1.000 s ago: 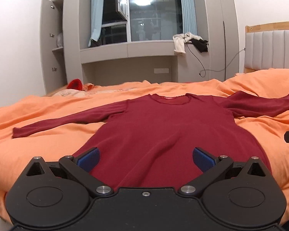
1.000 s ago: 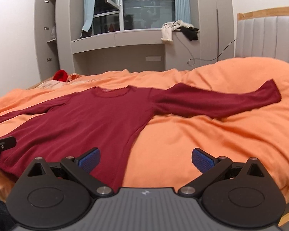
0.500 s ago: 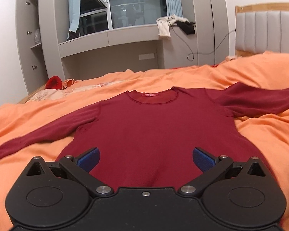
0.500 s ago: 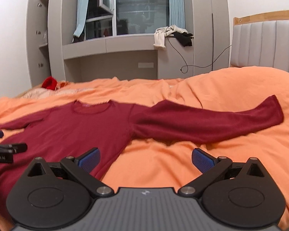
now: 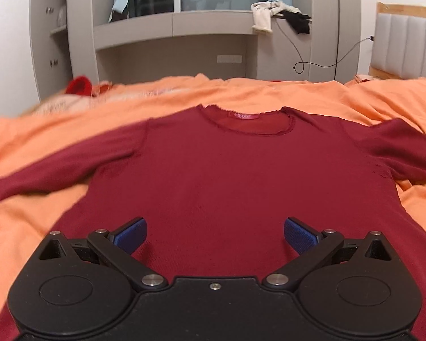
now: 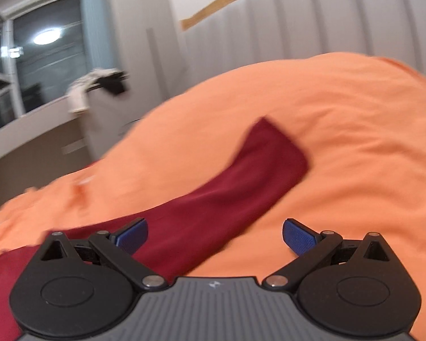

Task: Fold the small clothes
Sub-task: 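Move the right tool toward the sleeve cuff of the dark red top, then grasp the sleeve cuff with the right gripper and lift it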

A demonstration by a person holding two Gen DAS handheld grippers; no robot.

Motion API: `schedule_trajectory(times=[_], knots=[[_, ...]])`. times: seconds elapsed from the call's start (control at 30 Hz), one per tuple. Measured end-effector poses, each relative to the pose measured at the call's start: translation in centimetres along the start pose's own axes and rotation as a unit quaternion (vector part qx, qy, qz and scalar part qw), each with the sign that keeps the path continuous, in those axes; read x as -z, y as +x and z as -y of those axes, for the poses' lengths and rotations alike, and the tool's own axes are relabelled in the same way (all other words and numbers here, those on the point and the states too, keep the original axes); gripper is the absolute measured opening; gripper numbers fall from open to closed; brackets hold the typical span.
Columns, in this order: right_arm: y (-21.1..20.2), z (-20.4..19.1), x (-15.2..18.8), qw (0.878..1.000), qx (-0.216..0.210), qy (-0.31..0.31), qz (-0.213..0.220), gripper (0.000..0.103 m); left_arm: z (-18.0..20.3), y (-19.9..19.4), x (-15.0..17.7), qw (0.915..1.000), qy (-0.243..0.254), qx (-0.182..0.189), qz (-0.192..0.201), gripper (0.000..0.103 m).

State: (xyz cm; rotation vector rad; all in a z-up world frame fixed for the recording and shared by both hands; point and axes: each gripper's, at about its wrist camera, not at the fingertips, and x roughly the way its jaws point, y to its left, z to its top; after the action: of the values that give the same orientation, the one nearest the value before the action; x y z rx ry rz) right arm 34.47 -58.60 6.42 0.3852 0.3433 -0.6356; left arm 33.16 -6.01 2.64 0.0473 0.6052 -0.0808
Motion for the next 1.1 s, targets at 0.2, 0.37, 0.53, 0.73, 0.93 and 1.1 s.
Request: schedule_trajectory(times=[0.2, 0.37, 0.53, 0.73, 0.93, 1.1], knots=[[2.8, 3.5, 0.2, 0.999, 0.015, 0.034, 0.009, 0.103, -1.0, 0.8, 0.4, 0.9997, -0.019, -0.002, -0.012, 0.102], [3.2, 2.8, 0.3, 0.999, 0.037, 0.007, 0.013, 0.103, -1.0, 1.2, 1.0, 0.9995, -0.02, -0.003, -0.025, 0.102], [2.5, 2.6, 0.6, 0.999, 0.032, 0.02, 0.028, 0.103, -1.4, 0.8, 1.9, 0.9996, -0.018, 0.009, -0.019, 0.103], [2.3, 3.9, 0.0, 0.997, 0.016, 0.06, 0.043, 0.103, -1.9, 0.2, 3.0, 0.9994, -0.011, 0.03, -0.011, 0.103], [3.5, 4.9, -1.3, 0.993, 0.043, 0.083, 0.067, 0.09, -1.5, 0.3, 3.1, 0.9996, -0.003, 0.024, -0.011, 0.103], [4.6, 4.9, -1.2, 0.993, 0.068, 0.084, 0.055, 0.028, -1.5, 0.3, 3.1, 0.9996, -0.003, 0.025, -0.01, 0.103]])
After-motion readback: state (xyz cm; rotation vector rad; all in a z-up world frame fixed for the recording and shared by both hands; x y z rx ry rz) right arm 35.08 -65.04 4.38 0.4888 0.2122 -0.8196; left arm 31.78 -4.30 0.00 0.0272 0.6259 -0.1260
